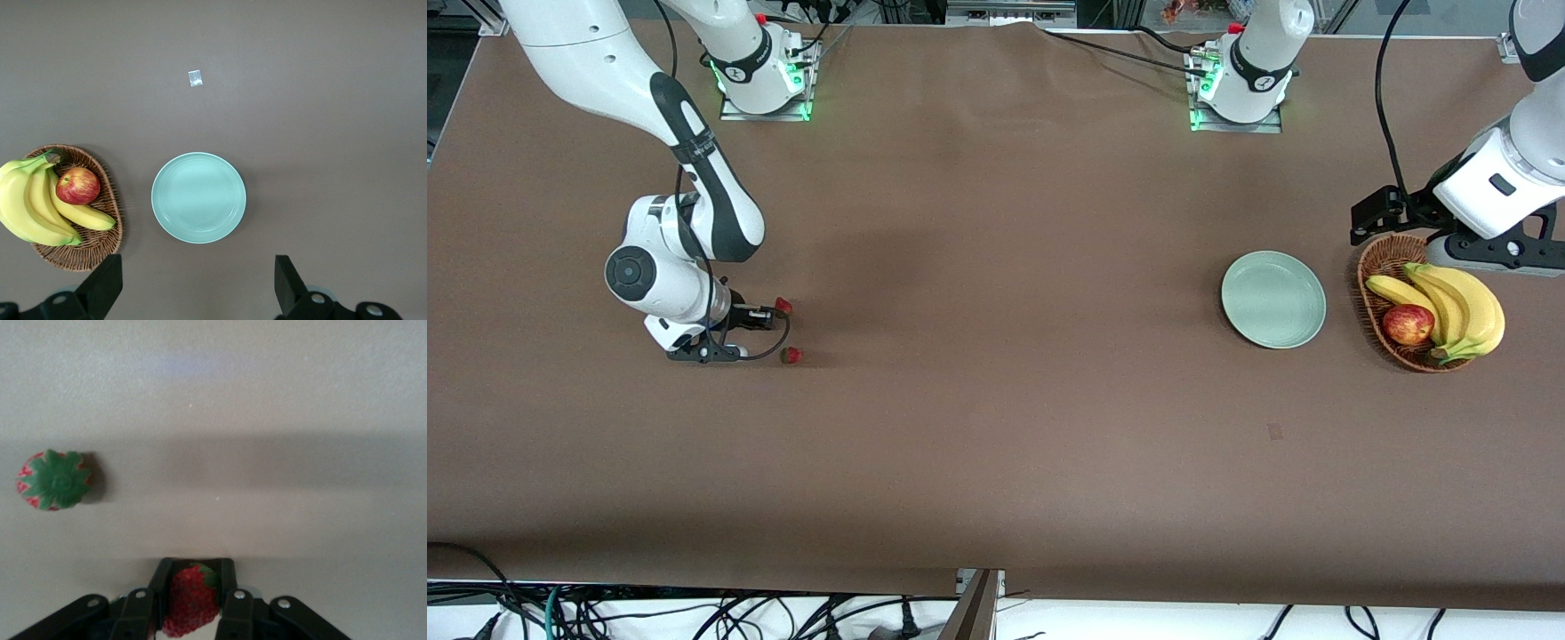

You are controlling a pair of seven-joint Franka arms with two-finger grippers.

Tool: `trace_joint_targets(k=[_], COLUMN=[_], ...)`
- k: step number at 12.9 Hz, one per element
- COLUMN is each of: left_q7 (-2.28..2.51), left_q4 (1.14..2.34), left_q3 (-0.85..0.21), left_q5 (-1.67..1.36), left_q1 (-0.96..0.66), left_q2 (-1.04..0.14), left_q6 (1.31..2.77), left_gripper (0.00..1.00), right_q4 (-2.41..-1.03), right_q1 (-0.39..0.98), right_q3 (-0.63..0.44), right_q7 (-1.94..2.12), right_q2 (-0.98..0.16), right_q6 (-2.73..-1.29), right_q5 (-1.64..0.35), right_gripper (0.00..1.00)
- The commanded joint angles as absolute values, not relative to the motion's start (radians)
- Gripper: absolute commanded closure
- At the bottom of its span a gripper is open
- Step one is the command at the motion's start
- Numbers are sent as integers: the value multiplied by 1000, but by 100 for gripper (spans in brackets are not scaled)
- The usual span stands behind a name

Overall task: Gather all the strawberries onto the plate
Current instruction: 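Carry the strawberry to mid-table and open the right gripper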

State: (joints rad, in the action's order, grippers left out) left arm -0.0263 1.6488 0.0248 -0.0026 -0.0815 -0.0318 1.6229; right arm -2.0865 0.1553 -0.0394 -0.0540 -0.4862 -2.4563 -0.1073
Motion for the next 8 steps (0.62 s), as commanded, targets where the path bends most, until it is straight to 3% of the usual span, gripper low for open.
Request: trace_joint_targets(k=[1,5,8], left_q7=[-46,-46,-41], left_q4=[1626,1626,1626], left_q3=[32,31,31], left_q5=[-5,-5,-8], left_q1=[-87,-87,-87], left_q2=[-38,-38,-38], left_q6=[1611,1611,1609], left_gripper=[0,0,0], right_q4=[-2077,-1884,-1771], right_q1=[156,166,222], right_q3=[-34,7,130], right_q7=[-60,-199,-511], right_q2=[-430,-411,-428], right_q6=[-2361,-2089,-2057], right_q5=[-135,-135,-143], right_gripper=[87,87,87])
